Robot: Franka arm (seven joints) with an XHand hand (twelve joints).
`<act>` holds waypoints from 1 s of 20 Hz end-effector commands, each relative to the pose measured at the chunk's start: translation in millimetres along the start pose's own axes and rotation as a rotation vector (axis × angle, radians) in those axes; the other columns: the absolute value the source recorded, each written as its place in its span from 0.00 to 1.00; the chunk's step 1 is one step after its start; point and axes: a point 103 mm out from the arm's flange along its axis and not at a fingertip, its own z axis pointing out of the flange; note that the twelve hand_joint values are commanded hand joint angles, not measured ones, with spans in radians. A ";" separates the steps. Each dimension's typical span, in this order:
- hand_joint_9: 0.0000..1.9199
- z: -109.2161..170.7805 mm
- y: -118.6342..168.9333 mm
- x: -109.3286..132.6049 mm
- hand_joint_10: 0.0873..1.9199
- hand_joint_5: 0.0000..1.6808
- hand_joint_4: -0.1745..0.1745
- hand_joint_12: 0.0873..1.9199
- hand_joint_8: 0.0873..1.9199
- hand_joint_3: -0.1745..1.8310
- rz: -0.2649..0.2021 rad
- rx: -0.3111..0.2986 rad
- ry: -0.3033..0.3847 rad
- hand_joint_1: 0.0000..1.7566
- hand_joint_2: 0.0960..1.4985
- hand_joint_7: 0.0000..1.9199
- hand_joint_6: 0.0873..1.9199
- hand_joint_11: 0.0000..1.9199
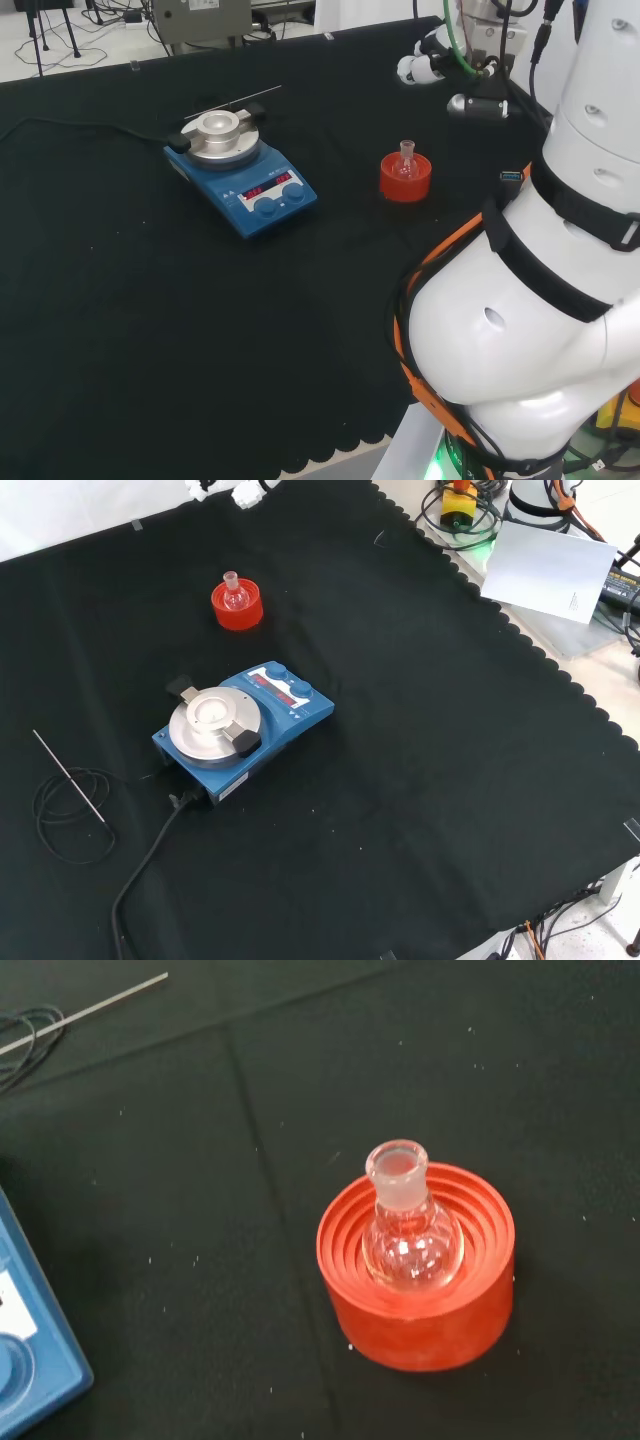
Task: Pick up the round-bottom flask.
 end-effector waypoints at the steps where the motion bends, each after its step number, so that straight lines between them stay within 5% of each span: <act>1: 0.16 74.6 28.6 -11.2 0.27 0.30 0.42 0.59 0.20 0.21 -0.007 0.000 0.107 0.24 0.74 0.12 0.00 0.00; 20: 0.20 123.5 46.0 -30.9 0.27 0.31 0.39 0.61 0.22 0.33 0.035 -0.024 0.153 0.35 0.56 0.13 0.00 0.00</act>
